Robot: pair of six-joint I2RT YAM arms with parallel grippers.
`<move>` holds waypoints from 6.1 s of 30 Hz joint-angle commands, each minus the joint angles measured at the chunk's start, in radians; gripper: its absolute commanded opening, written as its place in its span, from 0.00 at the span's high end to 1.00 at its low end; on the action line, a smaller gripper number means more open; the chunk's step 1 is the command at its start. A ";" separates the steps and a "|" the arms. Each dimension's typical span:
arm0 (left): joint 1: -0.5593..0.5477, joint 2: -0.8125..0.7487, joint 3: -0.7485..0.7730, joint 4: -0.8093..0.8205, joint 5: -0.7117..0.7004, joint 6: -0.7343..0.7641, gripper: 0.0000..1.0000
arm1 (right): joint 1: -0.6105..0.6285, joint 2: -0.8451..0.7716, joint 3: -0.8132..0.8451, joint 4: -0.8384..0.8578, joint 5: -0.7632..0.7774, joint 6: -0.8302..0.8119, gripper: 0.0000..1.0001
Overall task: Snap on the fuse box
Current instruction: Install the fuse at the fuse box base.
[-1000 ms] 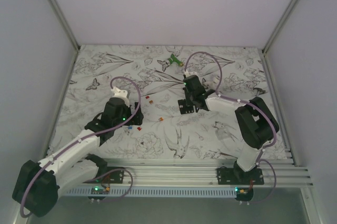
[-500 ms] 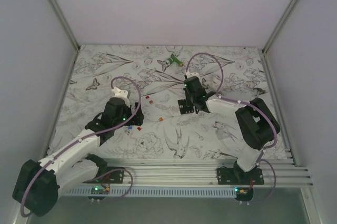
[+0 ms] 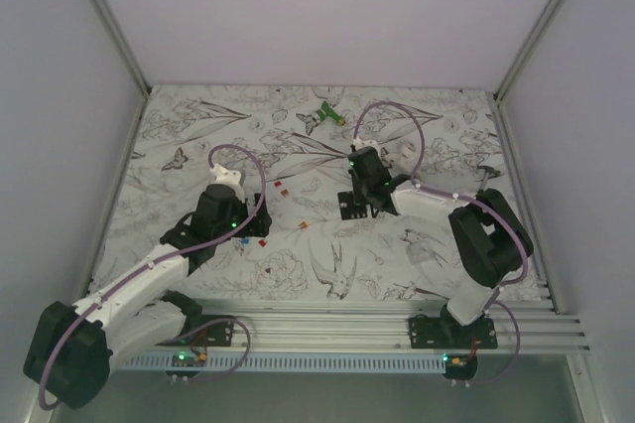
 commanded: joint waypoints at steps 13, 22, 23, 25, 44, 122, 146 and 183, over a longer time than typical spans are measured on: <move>0.007 -0.012 0.018 0.001 0.020 -0.012 0.00 | 0.012 -0.001 0.070 -0.163 -0.026 0.023 0.74; 0.007 -0.016 0.018 0.001 0.026 -0.014 0.00 | 0.013 -0.016 0.119 -0.180 -0.015 0.039 0.67; 0.007 -0.017 0.018 0.000 0.027 -0.014 0.00 | 0.013 -0.013 0.122 -0.181 -0.014 0.044 0.68; 0.007 -0.021 0.017 0.001 0.026 -0.014 0.00 | 0.013 -0.011 0.129 -0.183 -0.007 0.054 0.70; 0.007 -0.022 0.015 0.001 0.031 -0.015 0.00 | -0.002 0.002 0.151 -0.231 0.056 0.102 0.73; 0.003 0.151 0.123 0.037 0.202 -0.176 0.01 | -0.153 -0.085 -0.059 0.107 -0.399 0.295 0.65; -0.038 0.452 0.317 0.101 0.282 -0.207 0.04 | -0.177 -0.045 -0.102 0.162 -0.403 0.309 0.72; -0.147 1.006 0.722 0.134 0.513 -0.288 0.48 | -0.127 -0.027 -0.022 0.034 -0.306 0.217 1.00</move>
